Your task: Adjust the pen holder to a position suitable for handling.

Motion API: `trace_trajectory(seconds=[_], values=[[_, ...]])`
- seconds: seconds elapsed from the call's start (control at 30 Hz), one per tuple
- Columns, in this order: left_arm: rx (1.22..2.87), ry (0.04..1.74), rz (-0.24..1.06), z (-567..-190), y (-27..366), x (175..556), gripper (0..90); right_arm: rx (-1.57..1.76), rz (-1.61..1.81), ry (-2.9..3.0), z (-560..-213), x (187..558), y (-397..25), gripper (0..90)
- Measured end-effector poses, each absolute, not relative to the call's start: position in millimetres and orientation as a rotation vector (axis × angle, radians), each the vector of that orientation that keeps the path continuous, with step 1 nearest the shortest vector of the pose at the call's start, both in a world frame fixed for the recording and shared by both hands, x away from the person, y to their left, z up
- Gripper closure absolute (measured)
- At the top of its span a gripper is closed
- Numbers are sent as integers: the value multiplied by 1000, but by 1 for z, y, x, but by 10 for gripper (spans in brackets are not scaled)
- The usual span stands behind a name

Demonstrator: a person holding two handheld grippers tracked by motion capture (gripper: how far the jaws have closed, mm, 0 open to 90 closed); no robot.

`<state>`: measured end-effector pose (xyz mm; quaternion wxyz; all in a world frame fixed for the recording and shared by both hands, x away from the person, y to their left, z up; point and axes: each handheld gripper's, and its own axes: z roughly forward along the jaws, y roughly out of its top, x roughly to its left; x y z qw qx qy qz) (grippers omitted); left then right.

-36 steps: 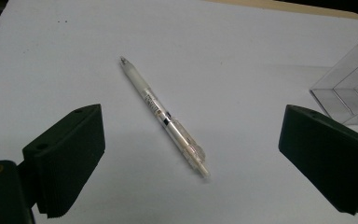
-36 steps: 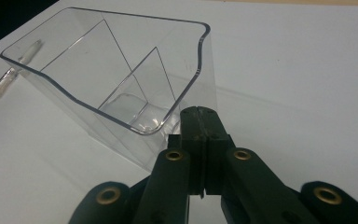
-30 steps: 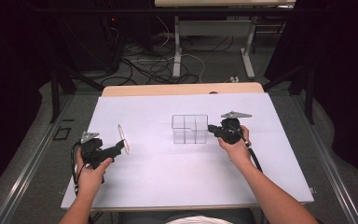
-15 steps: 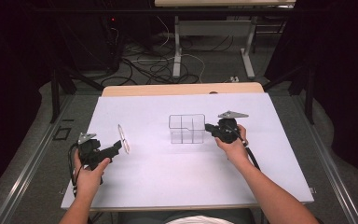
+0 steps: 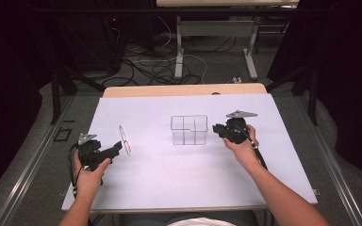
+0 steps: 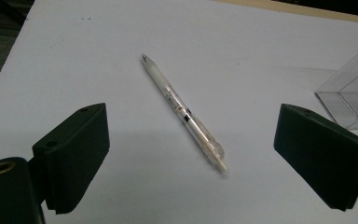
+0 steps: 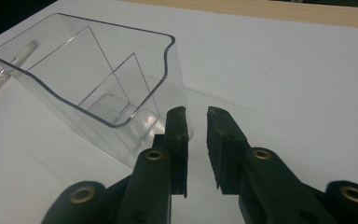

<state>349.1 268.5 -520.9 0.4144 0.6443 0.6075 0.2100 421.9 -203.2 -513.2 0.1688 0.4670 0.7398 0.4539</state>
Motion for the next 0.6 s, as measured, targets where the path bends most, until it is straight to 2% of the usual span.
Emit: trace_trajectory(seconds=[0.07, 0.43, 0.5, 0.6], values=[[1617, 1527, 530, -521, 269, 349, 114, 1332, 1289, 2105, -512, 422, -205, 763], [1636, 1527, 516, -522, 269, 352, 129, 1351, 1298, 2135, -507, 409, -232, 576], [1647, 1521, 513, -522, 269, 352, 132, 1345, 1300, 2139, -508, 407, -234, 564], [1655, 1512, 507, -521, 268, 353, 141, 1295, 1299, 2127, -508, 400, -245, 493]])
